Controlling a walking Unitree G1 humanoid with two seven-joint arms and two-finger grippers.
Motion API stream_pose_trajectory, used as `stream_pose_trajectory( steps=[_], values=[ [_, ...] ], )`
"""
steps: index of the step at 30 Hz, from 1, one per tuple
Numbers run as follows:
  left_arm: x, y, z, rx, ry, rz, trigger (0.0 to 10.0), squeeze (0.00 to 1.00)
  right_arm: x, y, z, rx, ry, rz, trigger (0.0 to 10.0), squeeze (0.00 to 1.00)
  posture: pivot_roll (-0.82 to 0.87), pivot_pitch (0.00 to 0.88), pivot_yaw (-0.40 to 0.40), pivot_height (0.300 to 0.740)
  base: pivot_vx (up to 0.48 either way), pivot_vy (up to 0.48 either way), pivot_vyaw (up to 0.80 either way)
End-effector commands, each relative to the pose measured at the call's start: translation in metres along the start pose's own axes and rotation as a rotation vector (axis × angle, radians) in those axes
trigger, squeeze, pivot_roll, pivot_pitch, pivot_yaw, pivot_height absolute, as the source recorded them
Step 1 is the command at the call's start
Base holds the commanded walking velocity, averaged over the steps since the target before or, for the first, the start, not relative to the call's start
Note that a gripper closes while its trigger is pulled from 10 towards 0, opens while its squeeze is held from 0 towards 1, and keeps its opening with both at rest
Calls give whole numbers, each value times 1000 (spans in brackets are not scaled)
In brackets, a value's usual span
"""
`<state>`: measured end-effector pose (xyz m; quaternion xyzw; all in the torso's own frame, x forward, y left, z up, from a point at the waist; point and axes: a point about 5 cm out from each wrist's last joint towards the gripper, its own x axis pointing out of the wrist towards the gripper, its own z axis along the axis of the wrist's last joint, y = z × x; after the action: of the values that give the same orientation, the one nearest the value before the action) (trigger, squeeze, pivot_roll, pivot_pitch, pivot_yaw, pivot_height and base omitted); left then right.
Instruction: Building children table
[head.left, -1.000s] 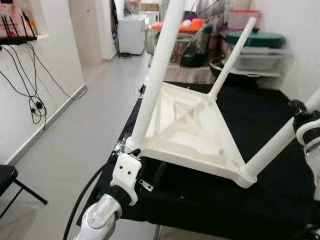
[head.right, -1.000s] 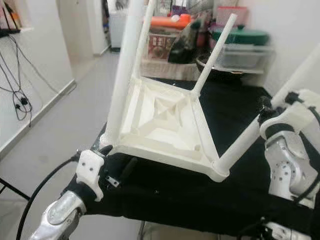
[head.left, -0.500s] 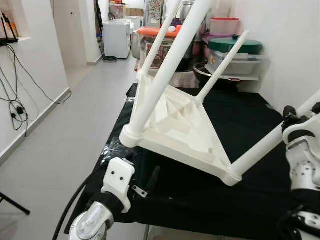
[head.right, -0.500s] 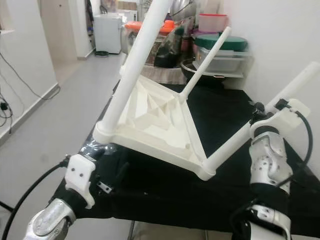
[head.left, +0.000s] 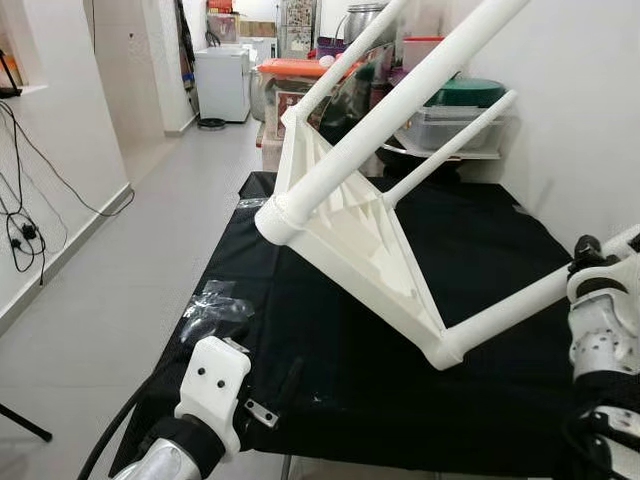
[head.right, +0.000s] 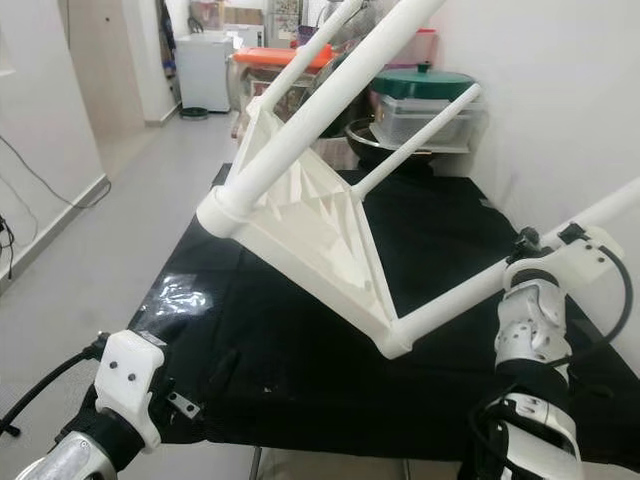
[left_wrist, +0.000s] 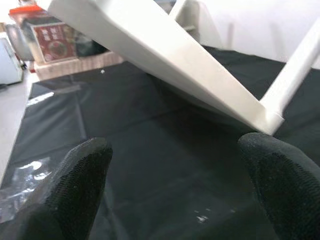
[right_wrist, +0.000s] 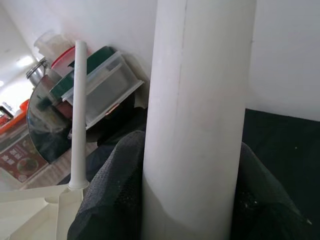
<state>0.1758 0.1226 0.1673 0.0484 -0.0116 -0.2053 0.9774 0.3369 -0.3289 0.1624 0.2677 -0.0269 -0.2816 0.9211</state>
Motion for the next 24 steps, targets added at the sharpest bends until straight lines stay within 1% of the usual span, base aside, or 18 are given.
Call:
stream_pose_trajectory(
  steps=[1,3,4,6,9,10,11,12,13,15,17,19,23,24],
  values=[
    [-2,-3,3,-5,13,-10,10000,0,-60,-63,-149,-194,652,-200,10000,0,292,253,82,740,0,0,0],
    [-4,-6,6,-15,14,-15,10000,0,-62,-53,-156,-216,682,-176,10000,0,290,269,83,740,0,0,0],
    [-4,-6,6,-15,14,-15,10000,0,-62,-53,-156,-216,682,-176,10000,0,290,269,83,740,0,0,0],
    [-7,-9,9,-23,16,-21,10000,0,-62,-47,-159,-247,697,-167,10000,0,287,296,77,740,0,0,0],
    [-8,-10,10,-26,19,-23,10000,0,-62,-44,-159,-257,699,-164,10000,0,287,296,77,740,0,0,0],
    [-9,-11,10,-31,22,-23,10000,0,-61,-37,-161,-264,706,-136,10000,0,285,308,70,740,0,0,0],
    [-9,-11,11,-35,24,-21,10000,0,-60,-28,-161,-275,711,-100,10000,690,281,315,62,740,0,0,0],
    [-9,-11,12,-39,24,-16,10000,0,-58,-20,-161,-276,713,-71,10000,875,278,316,58,740,0,0,0],
    [-9,-10,13,-42,26,-13,10000,0,-57,-15,-161,-276,714,-53,10000,875,278,316,58,740,0,0,0],
    [-9,-10,13,-42,26,-13,10000,0,-57,-15,-161,-276,714,-53,10000,875,278,316,58,740,0,0,0],
    [-8,-11,14,-46,26,-8,10000,0,-54,-6,-158,-278,714,-20,10000,1000,265,318,47,740,0,0,0],
    [-6,-13,14,-51,22,-8,10000,0,-50,4,-154,-272,704,19,10000,1000,260,313,39,740,0,0,0],
    [-5,-13,15,-54,18,-6,10000,0,-46,10,-148,-266,683,49,10000,1000,253,310,35,740,0,0,0],
    [-4,-13,15,-54,15,-3,10000,0,-43,13,-143,-257,663,71,10000,1000,250,305,32,740,0,0,0]
  ],
)
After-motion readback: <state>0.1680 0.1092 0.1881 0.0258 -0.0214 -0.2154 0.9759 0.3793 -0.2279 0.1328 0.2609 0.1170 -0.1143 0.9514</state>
